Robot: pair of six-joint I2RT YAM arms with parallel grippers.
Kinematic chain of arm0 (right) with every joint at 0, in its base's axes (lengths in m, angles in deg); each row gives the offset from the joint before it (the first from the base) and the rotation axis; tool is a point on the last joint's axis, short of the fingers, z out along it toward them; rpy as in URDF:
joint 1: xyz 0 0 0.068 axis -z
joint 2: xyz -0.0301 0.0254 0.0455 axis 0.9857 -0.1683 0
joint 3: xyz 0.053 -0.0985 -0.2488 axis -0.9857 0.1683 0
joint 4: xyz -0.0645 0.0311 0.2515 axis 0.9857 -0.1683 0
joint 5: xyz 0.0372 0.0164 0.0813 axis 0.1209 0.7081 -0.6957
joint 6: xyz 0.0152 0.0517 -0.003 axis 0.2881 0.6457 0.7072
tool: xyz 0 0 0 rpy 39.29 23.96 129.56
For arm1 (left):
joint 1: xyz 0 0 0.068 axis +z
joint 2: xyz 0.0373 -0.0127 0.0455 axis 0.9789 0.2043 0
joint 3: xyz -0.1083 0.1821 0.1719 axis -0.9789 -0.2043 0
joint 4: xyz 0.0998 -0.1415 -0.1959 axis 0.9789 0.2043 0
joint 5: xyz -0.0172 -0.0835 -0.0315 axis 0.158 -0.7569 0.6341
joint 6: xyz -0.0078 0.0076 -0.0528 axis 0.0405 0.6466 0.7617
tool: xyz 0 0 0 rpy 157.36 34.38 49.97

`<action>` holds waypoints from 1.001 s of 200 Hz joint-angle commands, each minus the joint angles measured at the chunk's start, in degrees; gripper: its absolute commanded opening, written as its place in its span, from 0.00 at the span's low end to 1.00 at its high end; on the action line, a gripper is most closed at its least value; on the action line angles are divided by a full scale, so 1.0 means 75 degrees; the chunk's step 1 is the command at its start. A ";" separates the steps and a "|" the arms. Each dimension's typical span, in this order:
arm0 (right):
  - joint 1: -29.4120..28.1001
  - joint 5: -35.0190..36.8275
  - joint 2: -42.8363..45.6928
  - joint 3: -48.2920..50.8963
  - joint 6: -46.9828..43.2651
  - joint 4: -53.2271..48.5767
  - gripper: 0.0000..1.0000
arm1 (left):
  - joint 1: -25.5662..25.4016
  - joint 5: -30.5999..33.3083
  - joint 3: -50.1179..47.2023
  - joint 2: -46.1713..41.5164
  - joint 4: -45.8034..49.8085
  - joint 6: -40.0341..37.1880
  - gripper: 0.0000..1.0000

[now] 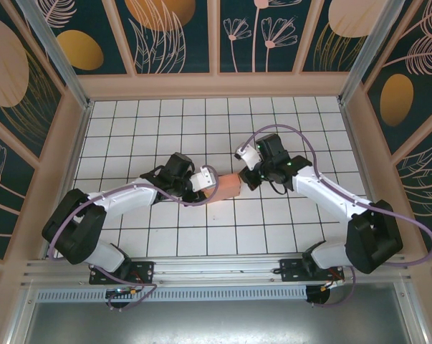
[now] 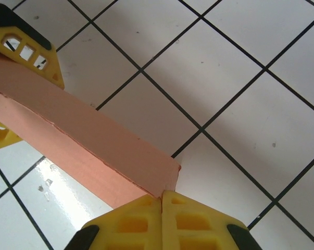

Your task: Fold the paper box

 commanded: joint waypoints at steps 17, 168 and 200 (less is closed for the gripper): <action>-0.0057 -0.0030 -0.0083 -0.0243 -0.0005 -0.0230 0.00 | 0.0037 -0.0085 0.0194 0.0201 0.0100 -0.0011 0.46; 0.0093 0.0448 0.0668 0.0644 0.1172 0.0578 0.23 | 0.0044 -0.0040 0.0466 0.0376 0.0123 0.0192 0.47; 0.0095 0.0292 0.0563 0.0576 0.1012 0.0473 0.16 | 0.0038 -0.0062 0.0522 0.0414 0.0211 0.0193 0.47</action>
